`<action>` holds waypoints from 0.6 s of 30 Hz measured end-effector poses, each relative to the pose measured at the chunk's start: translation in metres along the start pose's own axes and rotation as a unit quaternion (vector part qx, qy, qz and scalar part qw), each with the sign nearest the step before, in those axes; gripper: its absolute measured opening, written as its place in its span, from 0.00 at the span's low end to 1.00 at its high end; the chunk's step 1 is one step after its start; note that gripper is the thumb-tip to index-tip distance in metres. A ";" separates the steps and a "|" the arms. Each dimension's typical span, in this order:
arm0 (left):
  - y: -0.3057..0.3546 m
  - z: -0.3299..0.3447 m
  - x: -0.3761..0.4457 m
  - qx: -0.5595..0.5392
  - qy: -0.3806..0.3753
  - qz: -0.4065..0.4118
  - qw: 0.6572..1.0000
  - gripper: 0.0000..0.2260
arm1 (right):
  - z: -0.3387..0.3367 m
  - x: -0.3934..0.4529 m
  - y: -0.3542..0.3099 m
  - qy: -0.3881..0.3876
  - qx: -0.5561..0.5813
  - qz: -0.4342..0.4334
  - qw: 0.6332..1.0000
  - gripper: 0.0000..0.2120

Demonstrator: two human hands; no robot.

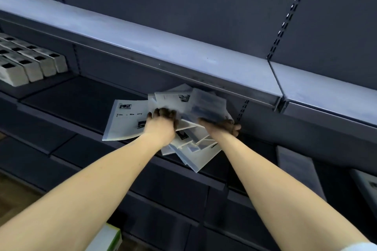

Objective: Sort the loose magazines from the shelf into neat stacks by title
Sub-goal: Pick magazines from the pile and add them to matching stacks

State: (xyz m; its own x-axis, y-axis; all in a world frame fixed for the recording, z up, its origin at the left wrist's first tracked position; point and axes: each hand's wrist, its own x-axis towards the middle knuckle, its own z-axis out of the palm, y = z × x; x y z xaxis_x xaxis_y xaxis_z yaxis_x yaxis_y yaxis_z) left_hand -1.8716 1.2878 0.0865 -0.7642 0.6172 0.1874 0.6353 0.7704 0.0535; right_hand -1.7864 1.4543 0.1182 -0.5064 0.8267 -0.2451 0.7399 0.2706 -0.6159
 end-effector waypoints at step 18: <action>0.032 -0.001 -0.022 0.004 0.053 0.086 0.995 0.22 | -0.031 -0.060 0.067 0.116 0.396 0.046 0.910 0.18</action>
State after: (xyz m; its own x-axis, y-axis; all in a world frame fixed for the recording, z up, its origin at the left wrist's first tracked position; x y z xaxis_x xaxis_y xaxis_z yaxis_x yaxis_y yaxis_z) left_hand -1.8340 1.2984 0.0852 -0.6283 0.7197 0.2956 0.7543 0.6565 0.0050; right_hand -1.6924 1.4377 0.1145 -0.2829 0.9348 -0.2146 0.1763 -0.1693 -0.9697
